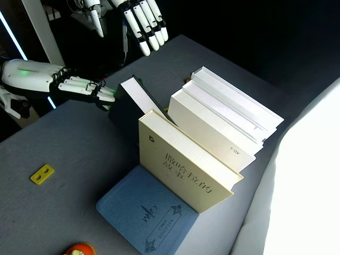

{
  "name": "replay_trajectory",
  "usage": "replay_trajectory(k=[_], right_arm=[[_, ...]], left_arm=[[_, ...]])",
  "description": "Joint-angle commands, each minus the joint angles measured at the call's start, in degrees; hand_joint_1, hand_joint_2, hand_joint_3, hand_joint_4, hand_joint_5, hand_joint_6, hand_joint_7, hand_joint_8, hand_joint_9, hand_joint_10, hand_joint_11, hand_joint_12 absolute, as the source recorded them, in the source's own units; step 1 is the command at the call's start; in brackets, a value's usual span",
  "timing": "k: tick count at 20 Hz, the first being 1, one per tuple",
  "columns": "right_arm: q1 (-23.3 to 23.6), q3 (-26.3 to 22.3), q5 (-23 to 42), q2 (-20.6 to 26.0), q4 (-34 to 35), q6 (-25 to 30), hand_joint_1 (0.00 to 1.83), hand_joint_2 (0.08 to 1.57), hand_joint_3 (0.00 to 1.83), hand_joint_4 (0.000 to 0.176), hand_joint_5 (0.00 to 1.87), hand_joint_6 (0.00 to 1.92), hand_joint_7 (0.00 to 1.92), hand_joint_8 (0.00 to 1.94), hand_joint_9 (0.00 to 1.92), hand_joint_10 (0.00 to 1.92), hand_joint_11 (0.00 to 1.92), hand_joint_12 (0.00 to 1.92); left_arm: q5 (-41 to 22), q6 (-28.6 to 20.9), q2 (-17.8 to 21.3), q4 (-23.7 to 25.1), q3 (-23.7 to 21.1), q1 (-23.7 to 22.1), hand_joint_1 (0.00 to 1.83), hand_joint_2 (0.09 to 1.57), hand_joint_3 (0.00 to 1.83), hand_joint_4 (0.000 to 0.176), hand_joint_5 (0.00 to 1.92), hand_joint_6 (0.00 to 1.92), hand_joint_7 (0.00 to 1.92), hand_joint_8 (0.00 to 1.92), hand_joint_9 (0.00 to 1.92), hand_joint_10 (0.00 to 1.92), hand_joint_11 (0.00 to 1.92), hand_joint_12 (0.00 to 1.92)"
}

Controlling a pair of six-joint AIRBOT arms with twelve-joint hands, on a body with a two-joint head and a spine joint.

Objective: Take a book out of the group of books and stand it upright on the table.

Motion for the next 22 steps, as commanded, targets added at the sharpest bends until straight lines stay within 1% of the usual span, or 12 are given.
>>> replay_trajectory(k=[1, 2, 5, 6, 7, 8, 10, 13, 14, 16, 18, 22], right_arm=[[0.2, 0.4, 4.6, -0.3, -3.2, 0.0, 0.0, 1.24, 0.0, 0.0, 0.57, 0.09, 0.04, 0.0, 0.0, 0.0, 0.0, 0.0], [0.0, 1.2, 4.4, -0.7, -3.2, 0.2, 0.0, 1.24, 0.0, 0.0, 0.58, 0.1, 0.04, 0.0, 0.0, 0.0, 0.0, 0.0], [-0.4, 3.3, 3.8, -1.9, -3.2, 0.9, 0.0, 1.24, 0.0, 0.0, 0.58, 0.1, 0.07, 0.02, 0.0, 0.0, 0.0, 0.0], [-0.6, 3.7, 3.6, -2.1, -3.2, 0.9, 0.0, 1.24, 0.0, 0.0, 0.59, 0.1, 0.08, 0.02, 0.0, 0.0, 0.0, 0.0], [-0.8, 3.9, 3.5, -2.3, -3.2, 1.0, 0.02, 1.24, 0.0, 0.0, 0.6, 0.1, 0.1, 0.02, 0.0, 0.0, 0.0, 0.0], [-0.8, 4.1, 3.4, -2.4, -3.2, 1.1, 0.04, 1.24, 0.0, 0.0, 0.61, 0.1, 0.1, 0.02, 0.0, 0.0, 0.0, 0.0], [-0.8, 4.3, 3.4, -2.6, -3.2, 1.4, 0.02, 1.24, 0.0, 0.0, 0.61, 0.1, 0.11, 0.02, 0.0, 0.0, 0.0, 0.0], [-1.4, 4.0, 3.7, -2.5, -4.1, 1.1, 0.0, 1.24, 0.0, 0.0, 0.61, 0.1, 0.09, 0.0, 0.0, 0.0, 0.0, 0.0], [-1.8, 3.7, 4.1, -2.3, -4.7, 0.7, 0.0, 1.24, 0.0, 0.0, 0.61, 0.1, 0.1, 0.01, 0.0, 0.0, 0.0, 0.0], [-2.9, 2.7, 5.1, -1.4, -6.7, 0.0, 0.03, 1.24, 0.0, 0.0, 0.62, 0.1, 0.14, 0.02, 0.0, 0.0, 0.0, 0.0], [-4.1, 1.2, 5.2, 0.1, -8.9, 0.3, 0.01, 1.24, 0.0, 0.0, 0.62, 0.09, 0.11, 0.0, 0.0, 0.0, 0.0, 0.0], [-4.8, -5.8, 6.2, 5.3, -9.4, 0.3, 0.02, 1.24, 0.0, 0.0, 0.61, 0.09, 0.1, 0.0, 0.0, 0.0, 0.0, 0.0]], left_arm=[[0.3, -0.2, 0.0, 4.4, -0.2, -0.4, 0.18, 1.32, 0.0, 0.019, 0.06, 0.0, 0.03, 0.0, 0.03, 0.0, 0.0, 0.24], [0.3, -0.2, 0.0, 4.4, -0.2, -0.4, 0.19, 1.32, 0.0, 0.018, 0.06, 0.01, 0.04, 0.0, 0.04, 0.01, 0.0, 0.3], [0.3, -0.2, 0.0, 4.4, -0.2, -0.4, 0.19, 1.32, 0.0, 0.016, 0.06, 0.0, 0.05, 0.0, 0.05, 0.0, 0.0, 0.32], [0.3, -0.2, 0.0, 4.4, -0.2, -0.4, 0.19, 1.32, 0.0, 0.019, 0.07, 0.0, 0.05, 0.0, 0.05, 0.01, 0.0, 0.32], [0.3, -0.2, 0.0, 4.4, -0.2, -0.4, 0.17, 1.32, 0.0, 0.015, 0.05, 0.0, 0.03, 0.0, 0.04, 0.0, 0.0, 0.28], [0.3, -0.2, 0.0, 4.4, -0.2, -0.4, 0.18, 1.32, 0.0, 0.016, 0.05, 0.0, 0.04, 0.0, 0.05, 0.0, 0.0, 0.3], [0.3, -0.2, 0.0, 4.4, -0.2, -0.4, 0.21, 1.32, 0.0, 0.017, 0.06, 0.0, 0.04, 0.0, 0.05, 0.0, 0.0, 0.31], [0.3, -0.2, 0.0, 4.4, -0.2, -0.4, 0.18, 1.33, 0.0, 0.018, 0.06, 0.0, 0.05, 0.0, 0.05, 0.0, 0.0, 0.3], [0.3, -0.2, 0.0, 4.4, -0.2, -0.4, 0.18, 1.33, 0.0, 0.015, 0.06, 0.0, 0.05, 0.0, 0.06, 0.0, 0.0, 0.31], [0.3, -0.2, 0.0, 4.4, -0.2, -0.4, 0.2, 1.32, 0.0, 0.021, 0.06, 0.0, 0.06, 0.0, 0.07, 0.01, 0.0, 0.31], [0.3, -0.2, 0.0, 4.4, -0.2, -0.4, 0.17, 1.33, 0.0, 0.022, 0.07, 0.0, 0.06, 0.0, 0.07, 0.0, 0.0, 0.35], [0.3, -0.2, 0.0, 4.4, -0.2, -0.3, 0.19, 1.32, 0.0, 0.022, 0.07, 0.0, 0.07, 0.0, 0.08, 0.0, 0.0, 0.37]])
